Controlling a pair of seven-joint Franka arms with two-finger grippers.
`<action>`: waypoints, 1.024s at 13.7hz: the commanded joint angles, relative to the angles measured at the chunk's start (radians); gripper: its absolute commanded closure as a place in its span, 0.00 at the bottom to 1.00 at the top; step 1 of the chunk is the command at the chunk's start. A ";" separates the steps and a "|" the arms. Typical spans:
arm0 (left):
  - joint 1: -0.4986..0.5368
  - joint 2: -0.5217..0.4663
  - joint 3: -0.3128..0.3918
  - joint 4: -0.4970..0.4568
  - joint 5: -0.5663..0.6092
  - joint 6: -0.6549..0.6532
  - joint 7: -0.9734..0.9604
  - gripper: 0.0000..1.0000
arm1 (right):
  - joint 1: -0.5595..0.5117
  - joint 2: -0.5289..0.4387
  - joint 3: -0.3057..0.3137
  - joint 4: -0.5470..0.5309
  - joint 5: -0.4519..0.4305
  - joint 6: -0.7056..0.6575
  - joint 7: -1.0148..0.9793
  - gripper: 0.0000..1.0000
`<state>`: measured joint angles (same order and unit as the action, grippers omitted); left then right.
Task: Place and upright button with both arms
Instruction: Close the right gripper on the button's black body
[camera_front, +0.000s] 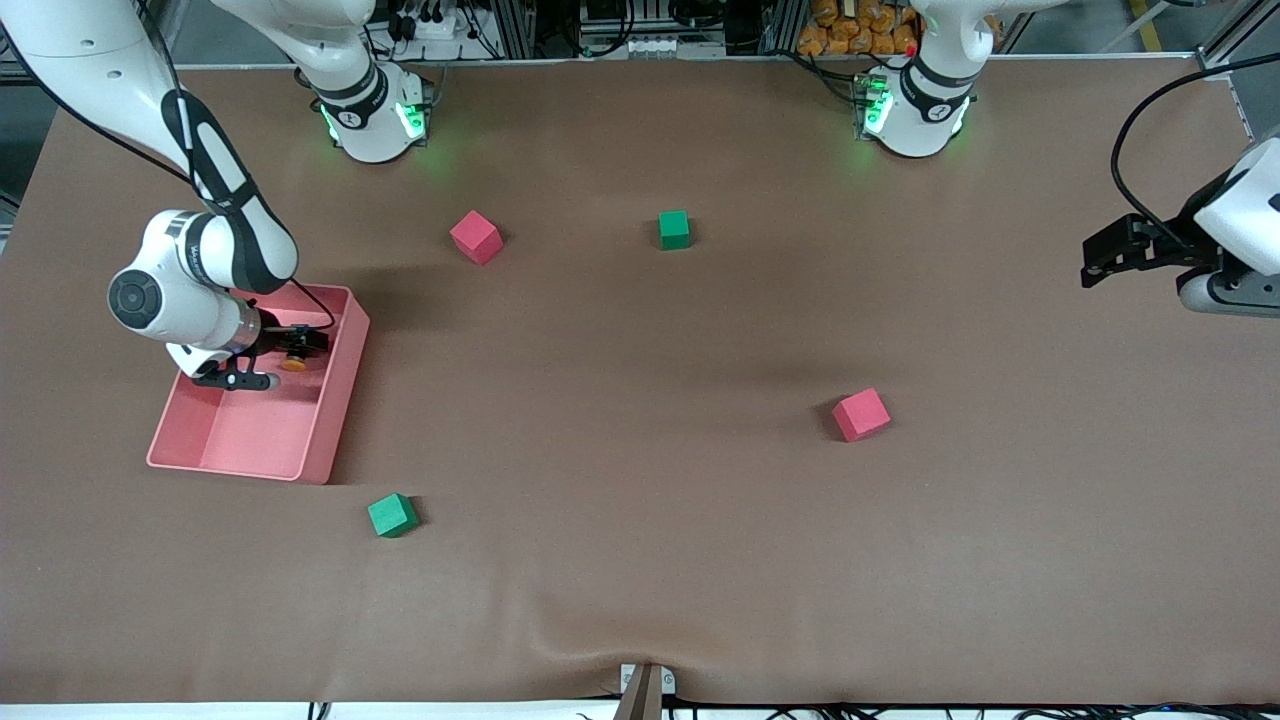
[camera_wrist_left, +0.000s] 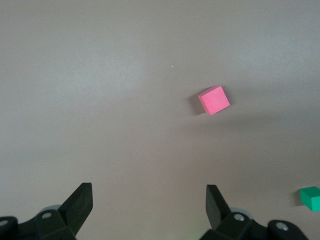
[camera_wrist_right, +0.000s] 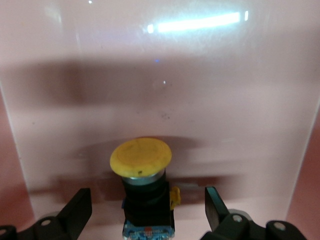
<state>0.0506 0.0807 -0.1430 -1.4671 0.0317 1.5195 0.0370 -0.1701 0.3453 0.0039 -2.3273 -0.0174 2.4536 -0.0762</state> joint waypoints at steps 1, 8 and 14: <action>-0.012 0.002 -0.003 0.004 0.011 0.001 0.001 0.00 | -0.019 -0.031 0.013 -0.011 -0.022 -0.038 -0.011 0.00; -0.008 0.011 -0.001 -0.001 0.019 -0.006 -0.006 0.00 | -0.020 -0.028 0.013 -0.011 -0.016 -0.097 -0.054 0.00; -0.006 0.013 -0.003 -0.005 0.019 -0.002 -0.014 0.00 | -0.022 -0.019 0.013 -0.011 -0.012 -0.113 -0.103 0.00</action>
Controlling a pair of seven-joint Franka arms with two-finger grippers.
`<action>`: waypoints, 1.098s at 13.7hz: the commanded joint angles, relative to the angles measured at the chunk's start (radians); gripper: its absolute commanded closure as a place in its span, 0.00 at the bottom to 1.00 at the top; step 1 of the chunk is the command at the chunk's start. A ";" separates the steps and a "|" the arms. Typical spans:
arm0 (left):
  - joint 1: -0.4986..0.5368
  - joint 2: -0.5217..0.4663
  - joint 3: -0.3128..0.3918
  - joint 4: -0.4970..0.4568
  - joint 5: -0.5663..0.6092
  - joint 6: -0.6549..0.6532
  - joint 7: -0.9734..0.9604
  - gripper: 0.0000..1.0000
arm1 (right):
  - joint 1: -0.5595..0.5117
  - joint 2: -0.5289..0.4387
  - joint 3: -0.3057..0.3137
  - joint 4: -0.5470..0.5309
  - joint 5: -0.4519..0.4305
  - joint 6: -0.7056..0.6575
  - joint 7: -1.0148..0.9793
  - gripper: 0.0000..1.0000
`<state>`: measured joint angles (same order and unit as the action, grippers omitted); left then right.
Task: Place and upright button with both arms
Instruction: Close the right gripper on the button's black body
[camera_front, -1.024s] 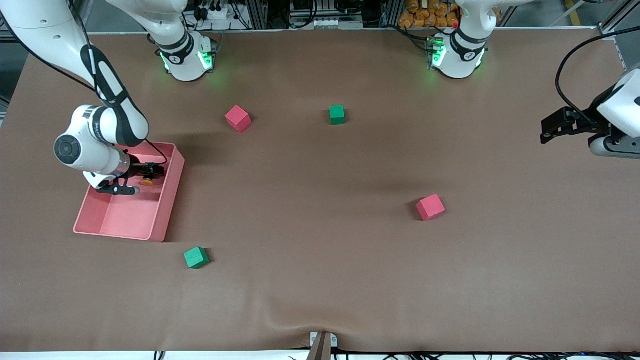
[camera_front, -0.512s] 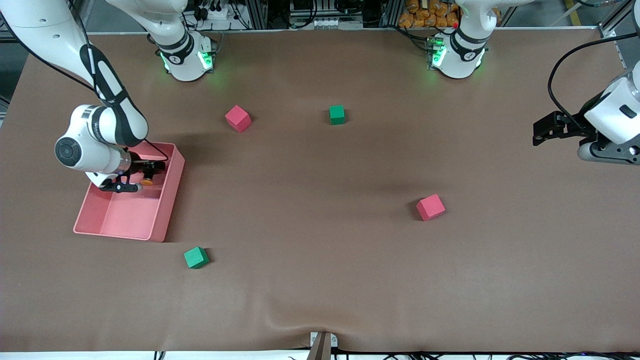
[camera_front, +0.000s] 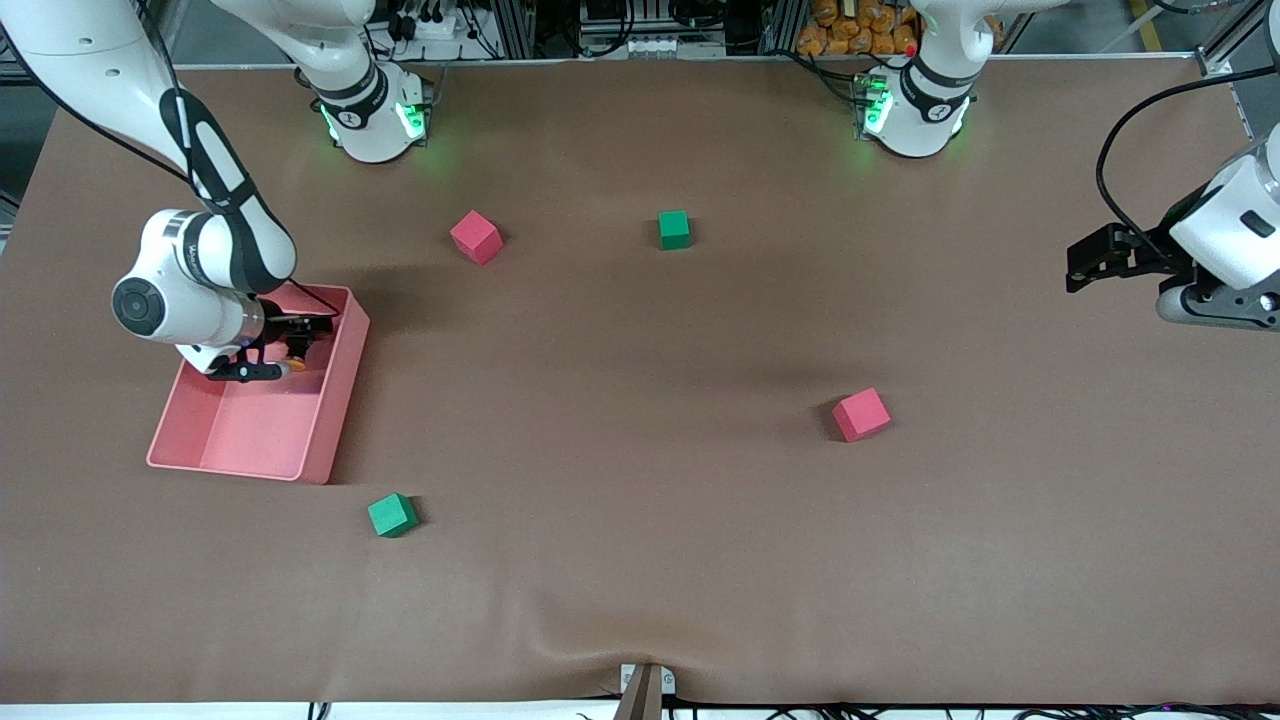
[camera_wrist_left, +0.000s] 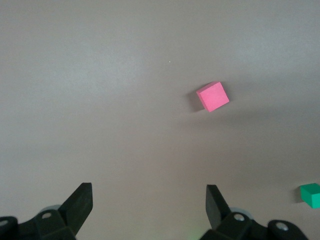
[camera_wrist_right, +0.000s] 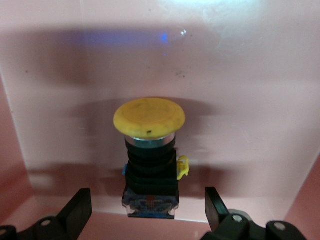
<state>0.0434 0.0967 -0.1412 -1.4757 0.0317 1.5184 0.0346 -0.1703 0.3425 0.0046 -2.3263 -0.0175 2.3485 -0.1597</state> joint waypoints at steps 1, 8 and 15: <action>0.003 -0.003 -0.004 0.003 0.019 -0.001 -0.012 0.00 | -0.021 -0.013 0.012 -0.011 -0.010 -0.005 -0.020 0.00; -0.002 -0.003 -0.004 0.006 0.017 0.014 -0.015 0.00 | -0.024 0.013 0.012 -0.001 -0.007 0.006 -0.020 0.00; 0.003 -0.003 -0.004 0.008 0.014 0.014 -0.013 0.00 | -0.032 0.078 0.011 0.004 -0.009 0.132 -0.021 0.00</action>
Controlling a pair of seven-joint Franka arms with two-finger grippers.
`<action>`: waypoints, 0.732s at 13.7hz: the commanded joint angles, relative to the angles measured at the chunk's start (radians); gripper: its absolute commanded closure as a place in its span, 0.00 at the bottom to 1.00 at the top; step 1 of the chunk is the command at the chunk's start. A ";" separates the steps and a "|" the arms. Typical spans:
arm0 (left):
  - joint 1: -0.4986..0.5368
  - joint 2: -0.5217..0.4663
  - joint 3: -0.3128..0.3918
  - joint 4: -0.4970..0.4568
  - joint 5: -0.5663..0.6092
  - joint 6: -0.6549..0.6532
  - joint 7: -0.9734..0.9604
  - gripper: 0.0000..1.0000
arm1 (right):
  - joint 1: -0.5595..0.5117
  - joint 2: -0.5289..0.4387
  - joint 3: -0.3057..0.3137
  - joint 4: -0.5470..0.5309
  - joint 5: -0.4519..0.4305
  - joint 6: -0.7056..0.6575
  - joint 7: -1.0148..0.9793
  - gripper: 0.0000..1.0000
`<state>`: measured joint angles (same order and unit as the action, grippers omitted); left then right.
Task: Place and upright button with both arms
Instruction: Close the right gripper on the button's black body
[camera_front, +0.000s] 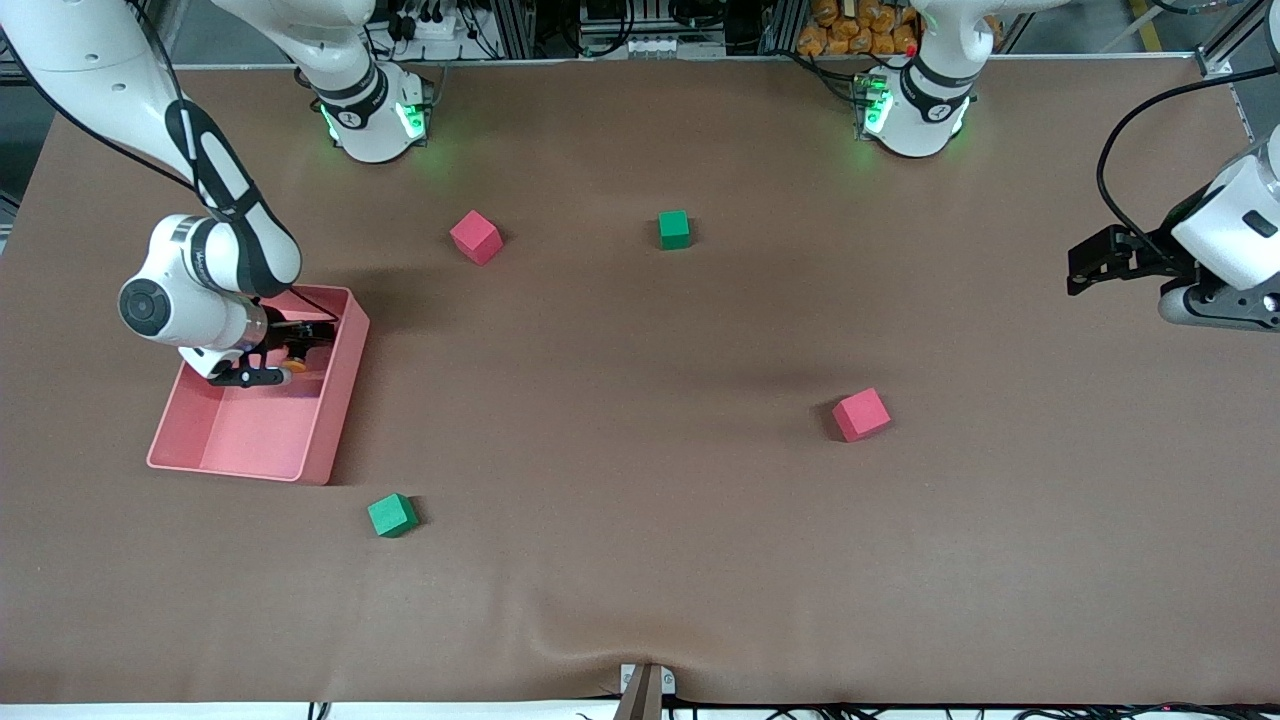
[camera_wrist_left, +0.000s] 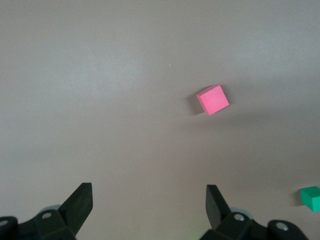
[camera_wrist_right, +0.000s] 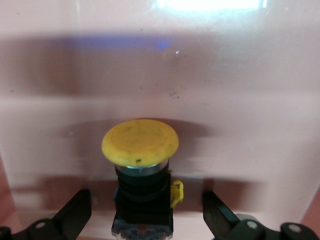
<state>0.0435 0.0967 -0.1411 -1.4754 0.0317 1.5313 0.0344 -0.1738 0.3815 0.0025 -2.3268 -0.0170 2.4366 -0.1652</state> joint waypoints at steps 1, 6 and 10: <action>0.001 -0.003 -0.005 0.006 0.014 0.003 -0.013 0.00 | -0.030 0.039 0.013 0.004 -0.009 0.044 -0.016 0.00; -0.001 0.001 -0.005 0.001 0.011 0.001 -0.013 0.00 | -0.029 0.037 0.013 0.000 -0.009 0.032 -0.019 0.00; 0.001 0.006 -0.005 0.000 0.010 0.000 -0.013 0.00 | -0.029 0.025 0.014 0.000 -0.008 -0.002 -0.024 0.08</action>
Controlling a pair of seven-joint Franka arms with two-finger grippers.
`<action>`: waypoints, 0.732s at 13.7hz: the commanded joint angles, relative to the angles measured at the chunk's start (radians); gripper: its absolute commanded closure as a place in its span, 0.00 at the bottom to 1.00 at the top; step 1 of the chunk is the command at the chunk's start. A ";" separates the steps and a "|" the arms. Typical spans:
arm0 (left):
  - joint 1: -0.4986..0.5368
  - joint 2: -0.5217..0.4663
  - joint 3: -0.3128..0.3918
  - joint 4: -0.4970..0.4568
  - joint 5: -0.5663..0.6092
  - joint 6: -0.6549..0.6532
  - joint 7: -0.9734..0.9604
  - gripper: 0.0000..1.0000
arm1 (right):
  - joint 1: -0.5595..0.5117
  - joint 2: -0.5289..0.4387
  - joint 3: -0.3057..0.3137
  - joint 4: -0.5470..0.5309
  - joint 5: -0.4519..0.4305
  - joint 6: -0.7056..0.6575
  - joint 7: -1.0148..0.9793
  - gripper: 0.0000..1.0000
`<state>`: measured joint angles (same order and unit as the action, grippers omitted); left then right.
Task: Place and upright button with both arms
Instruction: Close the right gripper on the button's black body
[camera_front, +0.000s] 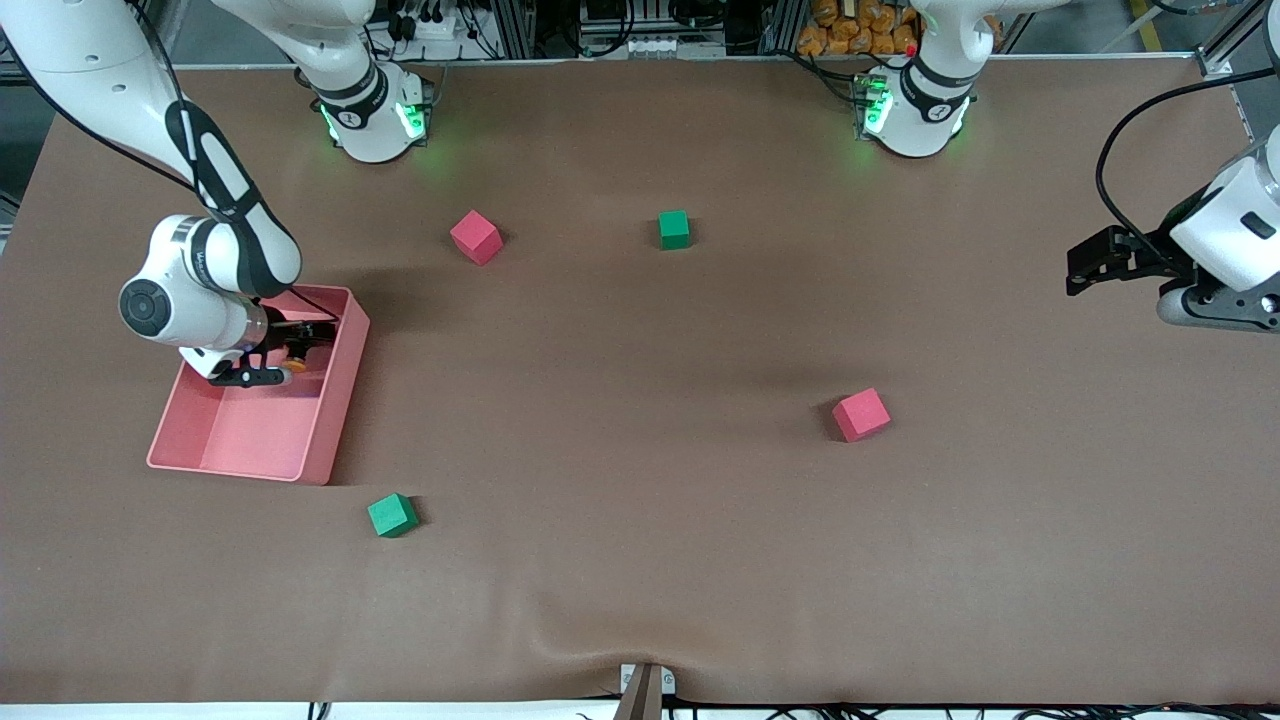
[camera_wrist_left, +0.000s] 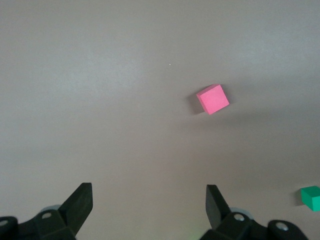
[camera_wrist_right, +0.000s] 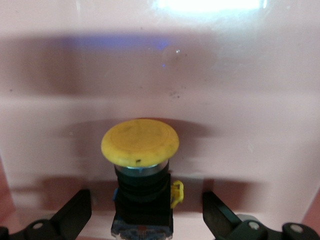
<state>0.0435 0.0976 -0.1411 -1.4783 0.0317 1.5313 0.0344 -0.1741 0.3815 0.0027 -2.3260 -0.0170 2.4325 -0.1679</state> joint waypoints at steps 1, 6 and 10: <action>0.001 0.005 -0.003 0.003 0.011 0.000 -0.014 0.00 | -0.028 0.023 0.014 -0.001 -0.009 0.000 -0.021 0.36; 0.009 -0.001 -0.003 0.007 0.014 0.000 -0.008 0.00 | -0.036 0.019 0.016 0.002 -0.009 -0.026 -0.027 1.00; 0.007 -0.006 -0.003 0.012 0.017 -0.003 -0.001 0.00 | -0.034 0.004 0.014 0.002 -0.009 -0.030 -0.048 1.00</action>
<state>0.0492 0.1010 -0.1399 -1.4720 0.0317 1.5314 0.0343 -0.1806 0.3797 0.0025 -2.3234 -0.0170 2.4050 -0.1852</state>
